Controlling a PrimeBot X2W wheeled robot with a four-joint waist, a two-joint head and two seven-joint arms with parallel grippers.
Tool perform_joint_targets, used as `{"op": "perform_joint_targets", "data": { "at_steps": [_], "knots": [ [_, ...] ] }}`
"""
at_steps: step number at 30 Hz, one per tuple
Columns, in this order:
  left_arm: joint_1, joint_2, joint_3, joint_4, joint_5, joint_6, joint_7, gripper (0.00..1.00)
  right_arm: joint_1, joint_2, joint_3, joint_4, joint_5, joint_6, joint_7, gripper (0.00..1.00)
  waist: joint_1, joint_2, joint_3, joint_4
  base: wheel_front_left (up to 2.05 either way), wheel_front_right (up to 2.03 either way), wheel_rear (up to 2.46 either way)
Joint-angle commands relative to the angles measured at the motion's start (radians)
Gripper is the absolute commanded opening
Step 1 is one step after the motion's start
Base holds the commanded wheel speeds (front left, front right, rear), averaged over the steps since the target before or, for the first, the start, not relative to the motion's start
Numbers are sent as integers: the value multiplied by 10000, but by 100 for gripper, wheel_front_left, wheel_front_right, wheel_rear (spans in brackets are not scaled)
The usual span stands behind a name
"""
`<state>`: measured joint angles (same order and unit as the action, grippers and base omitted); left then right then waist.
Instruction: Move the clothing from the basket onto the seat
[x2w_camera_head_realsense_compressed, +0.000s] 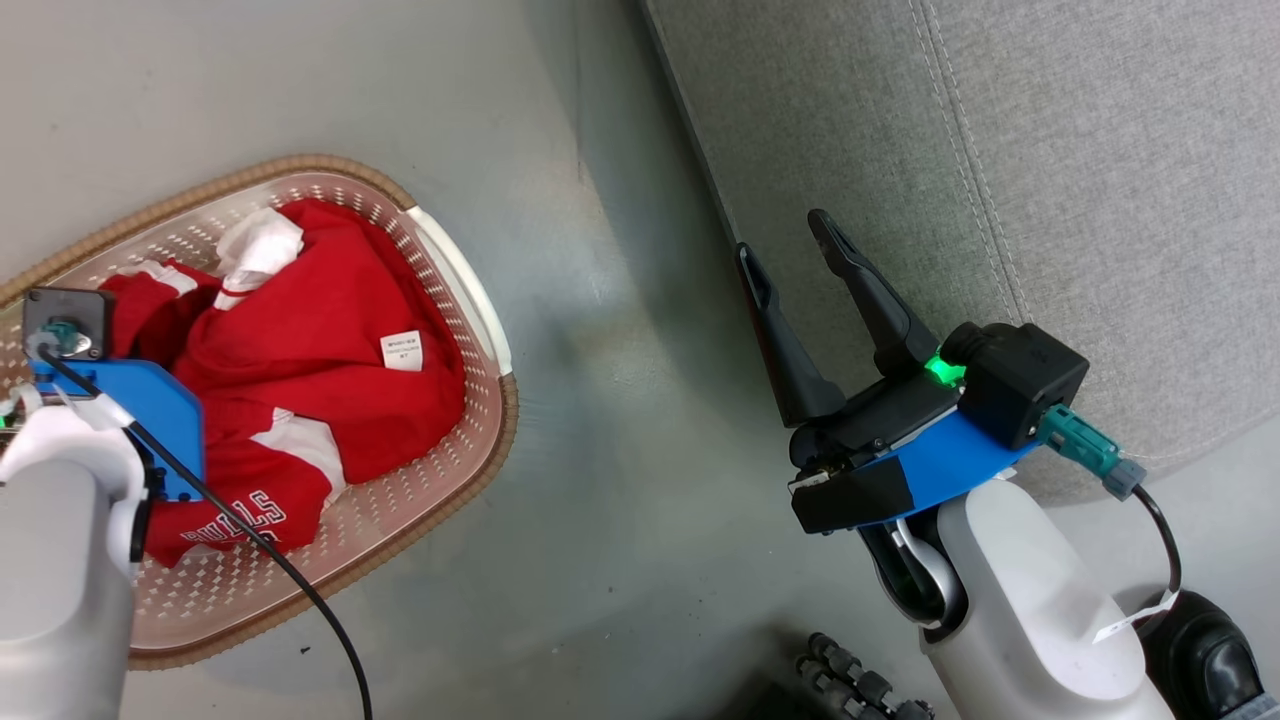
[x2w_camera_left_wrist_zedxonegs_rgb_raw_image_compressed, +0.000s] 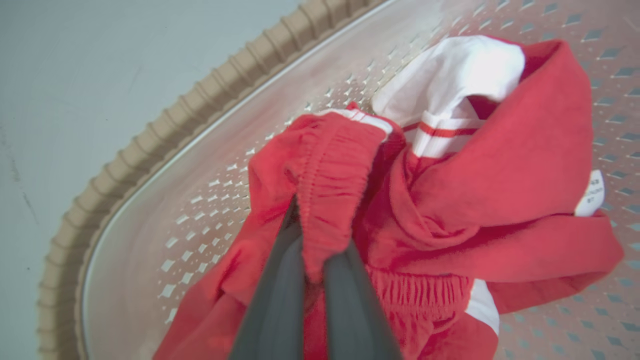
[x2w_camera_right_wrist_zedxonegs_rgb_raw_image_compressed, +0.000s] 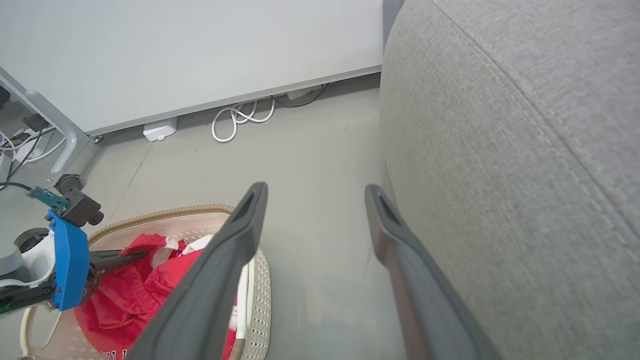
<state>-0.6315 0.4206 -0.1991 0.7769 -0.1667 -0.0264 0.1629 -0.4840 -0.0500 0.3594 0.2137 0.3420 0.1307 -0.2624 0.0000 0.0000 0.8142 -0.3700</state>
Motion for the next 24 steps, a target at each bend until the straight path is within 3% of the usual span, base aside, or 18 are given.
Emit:
{"op": "perform_joint_targets", "data": {
  "at_steps": [1, 10, 24],
  "knots": [
    [124, -54, -21, -94, -46, 88, 38, 0, -172, -8, -21, 22, -20, 2, -36, 100, 0, 0, -46, 35, 0, 0, 0],
    [317, -447, -187, -293, -222, 213, -43, 0, -117, -8, -275, 162, -338, 1, -36, 100, 0, 0, -655, 411, 0, 0, 0],
    [503, -1696, -800, 755, -547, -350, -986, 0, 701, -15, -822, 665, -1179, 1, -36, 100, 0, 0, -3192, 1465, 0, 0, 0]
  ]
}}
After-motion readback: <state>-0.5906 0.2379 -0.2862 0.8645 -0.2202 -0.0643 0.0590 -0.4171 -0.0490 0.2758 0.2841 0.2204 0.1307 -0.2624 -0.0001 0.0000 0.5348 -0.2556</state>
